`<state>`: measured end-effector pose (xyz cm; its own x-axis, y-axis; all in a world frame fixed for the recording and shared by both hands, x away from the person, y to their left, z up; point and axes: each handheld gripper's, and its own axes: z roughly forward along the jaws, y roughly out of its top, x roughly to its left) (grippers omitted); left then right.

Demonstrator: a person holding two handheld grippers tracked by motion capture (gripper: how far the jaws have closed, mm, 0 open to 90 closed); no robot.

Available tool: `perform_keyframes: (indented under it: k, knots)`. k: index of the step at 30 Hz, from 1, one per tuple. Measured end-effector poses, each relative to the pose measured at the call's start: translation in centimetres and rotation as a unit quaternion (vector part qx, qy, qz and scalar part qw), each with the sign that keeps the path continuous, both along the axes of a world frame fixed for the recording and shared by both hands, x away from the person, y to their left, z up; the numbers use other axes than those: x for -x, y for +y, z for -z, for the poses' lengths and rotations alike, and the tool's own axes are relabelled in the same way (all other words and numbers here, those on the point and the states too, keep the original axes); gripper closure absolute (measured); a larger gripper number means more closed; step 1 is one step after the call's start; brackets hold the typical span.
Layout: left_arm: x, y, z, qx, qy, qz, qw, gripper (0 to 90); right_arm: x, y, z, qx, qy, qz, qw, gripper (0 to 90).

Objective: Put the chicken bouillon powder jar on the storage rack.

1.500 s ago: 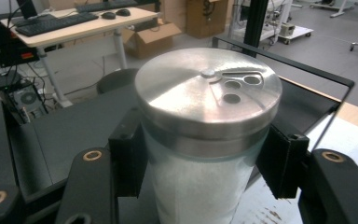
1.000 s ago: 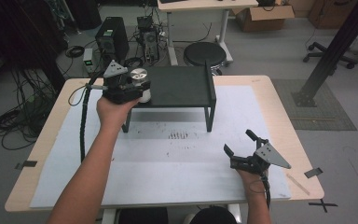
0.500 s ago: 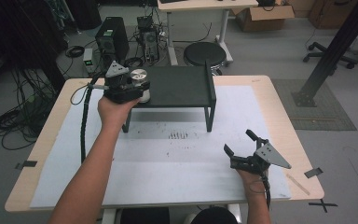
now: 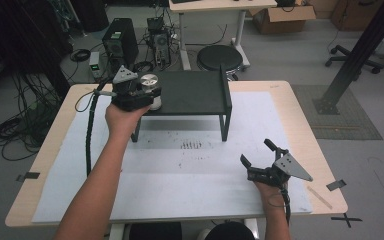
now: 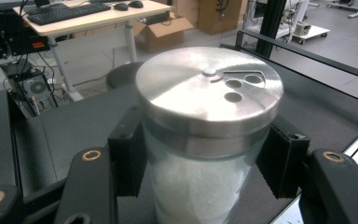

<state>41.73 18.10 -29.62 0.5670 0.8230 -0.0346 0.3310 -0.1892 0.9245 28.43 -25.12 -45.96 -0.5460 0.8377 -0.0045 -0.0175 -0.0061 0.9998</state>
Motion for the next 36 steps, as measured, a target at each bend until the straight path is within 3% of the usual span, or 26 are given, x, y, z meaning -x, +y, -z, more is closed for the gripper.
perform_keyframes:
  k: [7, 10, 22, 32, 36]
  knots:
    - [0.03, -0.02, 0.0, 0.001, -0.001, -0.001, 1.0, 42.3, 0.02, 0.0, 0.0, 0.0, -0.001, 0.0, 1.0, 0.0]
    - [0.02, -0.01, -0.08, 0.008, 0.001, -0.002, 1.0, 34.7, 0.02, 0.0, 0.0, 0.0, -0.001, -0.001, 1.0, 0.0]
    - [0.4, 0.18, -0.37, 0.009, 0.001, 0.0, 1.0, 30.9, 0.02, 0.03, 0.0, 0.002, -0.002, 0.0, 1.0, 0.0]
    - [0.77, 0.05, -0.33, -0.019, 0.0, -0.011, 0.9998, 25.3, 0.08, 0.01, 0.01, 0.001, -0.004, -0.001, 1.0, 0.0]
    - [0.93, 0.16, -0.43, -0.014, -0.002, -0.014, 0.9998, 22.4, 0.08, 0.01, 0.01, 0.001, -0.004, -0.002, 1.0, 0.0]
